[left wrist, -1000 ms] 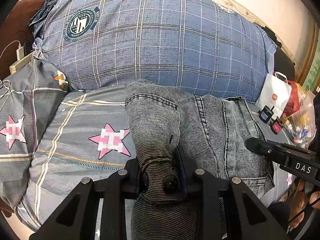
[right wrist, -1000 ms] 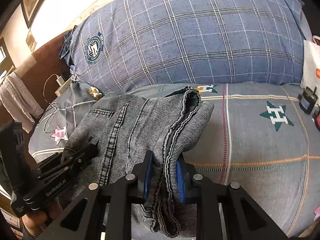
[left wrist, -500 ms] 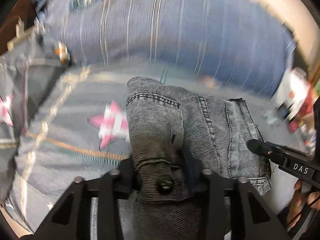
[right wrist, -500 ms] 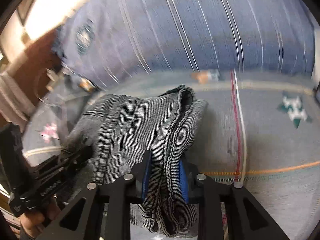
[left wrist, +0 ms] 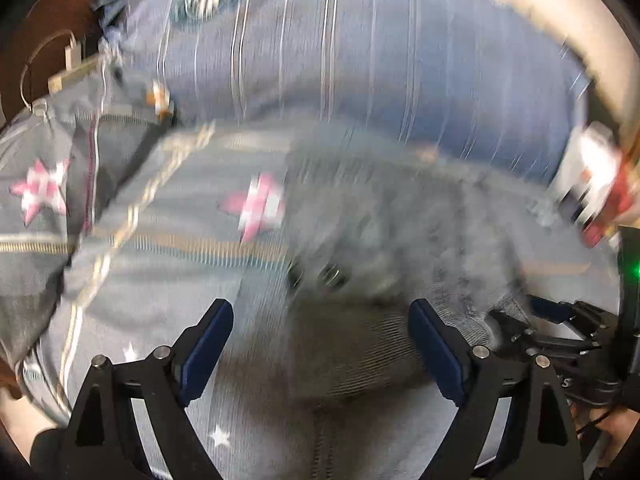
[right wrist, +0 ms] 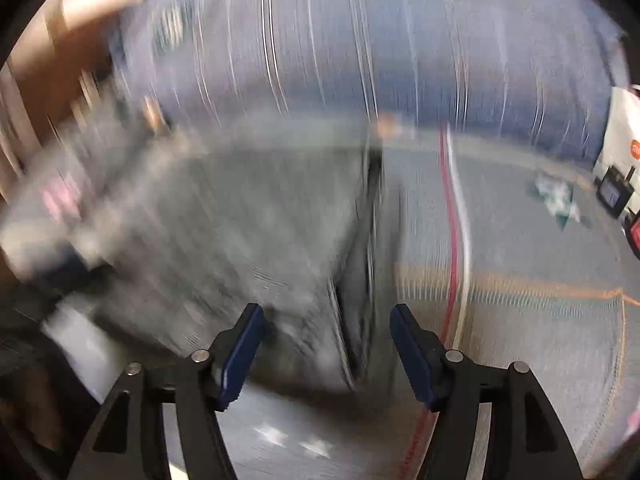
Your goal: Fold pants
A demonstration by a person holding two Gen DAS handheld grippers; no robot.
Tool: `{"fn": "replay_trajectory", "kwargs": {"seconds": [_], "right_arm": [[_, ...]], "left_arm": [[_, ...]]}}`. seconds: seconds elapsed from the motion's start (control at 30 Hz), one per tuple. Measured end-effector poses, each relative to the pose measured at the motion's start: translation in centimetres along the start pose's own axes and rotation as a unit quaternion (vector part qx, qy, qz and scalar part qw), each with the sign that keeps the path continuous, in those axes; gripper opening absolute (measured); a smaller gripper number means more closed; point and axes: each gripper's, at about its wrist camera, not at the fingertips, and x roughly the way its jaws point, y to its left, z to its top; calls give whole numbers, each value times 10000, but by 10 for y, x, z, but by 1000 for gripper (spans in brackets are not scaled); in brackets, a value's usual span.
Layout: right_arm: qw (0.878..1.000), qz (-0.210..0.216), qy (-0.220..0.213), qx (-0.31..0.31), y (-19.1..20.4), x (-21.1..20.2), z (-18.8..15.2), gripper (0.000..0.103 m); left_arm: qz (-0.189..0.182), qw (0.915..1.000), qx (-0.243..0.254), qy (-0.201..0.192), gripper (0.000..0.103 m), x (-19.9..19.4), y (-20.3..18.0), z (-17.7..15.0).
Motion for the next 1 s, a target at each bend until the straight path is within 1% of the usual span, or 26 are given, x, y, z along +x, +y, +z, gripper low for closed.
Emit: {"fn": "replay_trajectory", "kwargs": {"seconds": [0.03, 0.07, 0.1, 0.13, 0.2, 0.23, 0.3, 0.37, 0.43, 0.47, 0.53, 0.6, 0.67, 0.73, 0.8, 0.9, 0.93, 1.0], "right_arm": [[9999, 57, -135, 83, -3, 0, -3, 75], [9996, -7, -220, 162, -8, -7, -3, 75], [9995, -74, -224, 191, -10, -17, -1, 75], [9993, -72, -319, 194, -11, -25, 0, 75], [9978, -114, -650, 70, -11, -53, 0, 75], [9974, -134, -713, 8, -10, -63, -1, 77], [9969, -150, -750, -183, -6, -78, -5, 85], [9962, -207, -721, -443, 1, -86, -11, 97], [9951, -295, -659, -677, 6, -89, -17, 101], [9942, -413, -628, -774, 8, -91, -21, 103], [9929, -550, -613, -854, 13, -92, -30, 103], [9921, -659, -629, -856, 11, -94, -30, 103], [9927, -662, -634, -788, 10, -95, -29, 103], [9925, -694, -647, -768, 12, -94, -28, 103], [9924, -728, -669, -735, 13, -95, -27, 103], [9935, -686, -721, -560, 11, -94, -23, 103], [9937, -678, -734, -510, 10, -93, -22, 103], [9939, -679, -764, -412, 9, -91, -18, 103]], "left_arm": [[-62, 9999, -35, 149, 90, 7, 2, -3], [-120, 9998, -149, -14, 90, -2, 5, -4], [-81, 9998, -177, -98, 90, -9, 6, -2], [12, 9995, -180, -259, 90, -22, 5, 0], [40, 9981, -100, -610, 90, -45, 0, 3], [82, 9969, -34, -786, 90, -58, -4, 3], [110, 9963, 10, -852, 93, -69, -10, 3], [18, 9962, 71, -871, 93, -79, -16, 0], [121, 9958, 79, -904, 93, -82, -20, 0], [154, 9957, 78, -913, 93, -83, -21, -1], [129, 9954, 84, -947, 93, -87, -25, -2], [121, 9951, 120, -974, 93, -87, -28, -2], [168, 9950, 158, -974, 93, -89, -30, 0], [201, 9948, 163, -988, 96, -88, -29, 4], [111, 9953, 125, -954, 99, -87, -29, 6], [-136, 9961, 97, -868, 99, -83, -28, 8], [-165, 9965, 84, -819, 99, -80, -28, 9], [-111, 9968, 134, -785, 99, -77, -31, 11]]}}
